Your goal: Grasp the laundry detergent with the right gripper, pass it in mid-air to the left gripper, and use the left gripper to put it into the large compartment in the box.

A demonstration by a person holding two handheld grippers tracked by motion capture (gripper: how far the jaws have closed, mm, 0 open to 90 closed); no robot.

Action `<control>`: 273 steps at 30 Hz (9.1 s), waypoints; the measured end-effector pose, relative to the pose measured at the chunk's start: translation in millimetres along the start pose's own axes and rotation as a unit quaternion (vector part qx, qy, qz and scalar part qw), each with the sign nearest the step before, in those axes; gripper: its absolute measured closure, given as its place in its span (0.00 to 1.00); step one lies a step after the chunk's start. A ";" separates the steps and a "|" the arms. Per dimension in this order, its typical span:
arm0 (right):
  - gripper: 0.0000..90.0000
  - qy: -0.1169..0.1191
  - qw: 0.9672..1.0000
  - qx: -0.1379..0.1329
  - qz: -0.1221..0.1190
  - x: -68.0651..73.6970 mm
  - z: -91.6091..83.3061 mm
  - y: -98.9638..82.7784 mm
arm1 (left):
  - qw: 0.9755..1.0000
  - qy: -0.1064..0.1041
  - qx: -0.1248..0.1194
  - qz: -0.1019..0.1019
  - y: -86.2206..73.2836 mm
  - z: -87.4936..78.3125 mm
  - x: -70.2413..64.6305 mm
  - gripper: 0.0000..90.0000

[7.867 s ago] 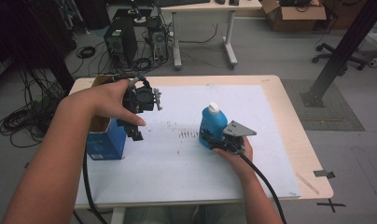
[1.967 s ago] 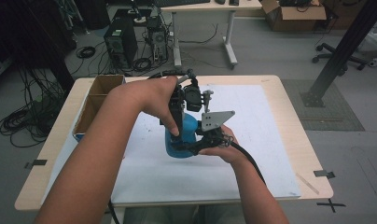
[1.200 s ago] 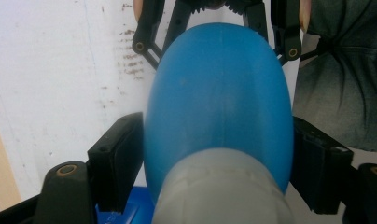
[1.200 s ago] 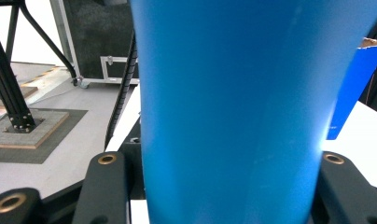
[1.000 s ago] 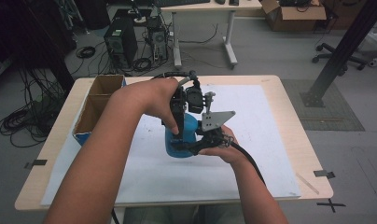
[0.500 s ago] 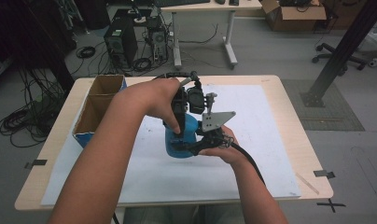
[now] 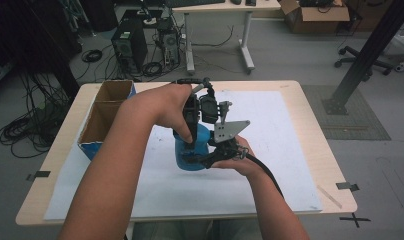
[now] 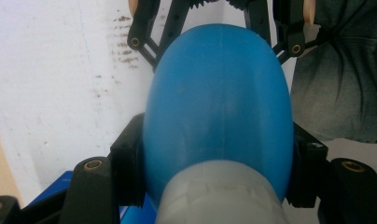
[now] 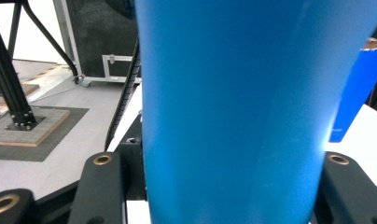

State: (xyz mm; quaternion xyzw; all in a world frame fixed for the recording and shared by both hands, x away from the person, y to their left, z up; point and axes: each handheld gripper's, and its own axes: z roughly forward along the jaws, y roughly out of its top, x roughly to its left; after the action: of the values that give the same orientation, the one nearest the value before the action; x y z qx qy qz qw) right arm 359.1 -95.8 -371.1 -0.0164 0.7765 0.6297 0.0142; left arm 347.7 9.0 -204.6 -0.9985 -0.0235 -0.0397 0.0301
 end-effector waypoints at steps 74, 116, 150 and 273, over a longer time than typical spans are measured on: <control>0.01 -0.098 0.968 0.230 -0.018 -1.7 -133.2 32.8 | 0.993 -0.015 0.023 -0.117 -7.0 -8.3 3.3 0.42; 0.02 -0.090 0.927 0.360 -0.044 -10.2 -147.7 55.7 | 0.903 0.012 -0.034 -0.428 -44.1 -39.8 31.7 0.42; 0.03 -0.056 0.897 0.438 -0.025 -27.4 -147.9 41.0 | 0.842 0.041 -0.042 -0.536 -120.6 -112.9 48.1 0.42; 0.04 -0.037 0.894 0.447 -0.024 -22.4 -131.5 39.3 | 0.738 -0.005 0.007 -0.675 -246.0 55.4 90.6 0.42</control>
State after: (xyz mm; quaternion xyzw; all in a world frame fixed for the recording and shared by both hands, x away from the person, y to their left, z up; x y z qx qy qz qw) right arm 379.6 -216.2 -304.6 -0.0033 0.9743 0.2160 0.0638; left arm 430.1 261.8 -238.1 -0.7208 -0.6917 -0.0443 0.0027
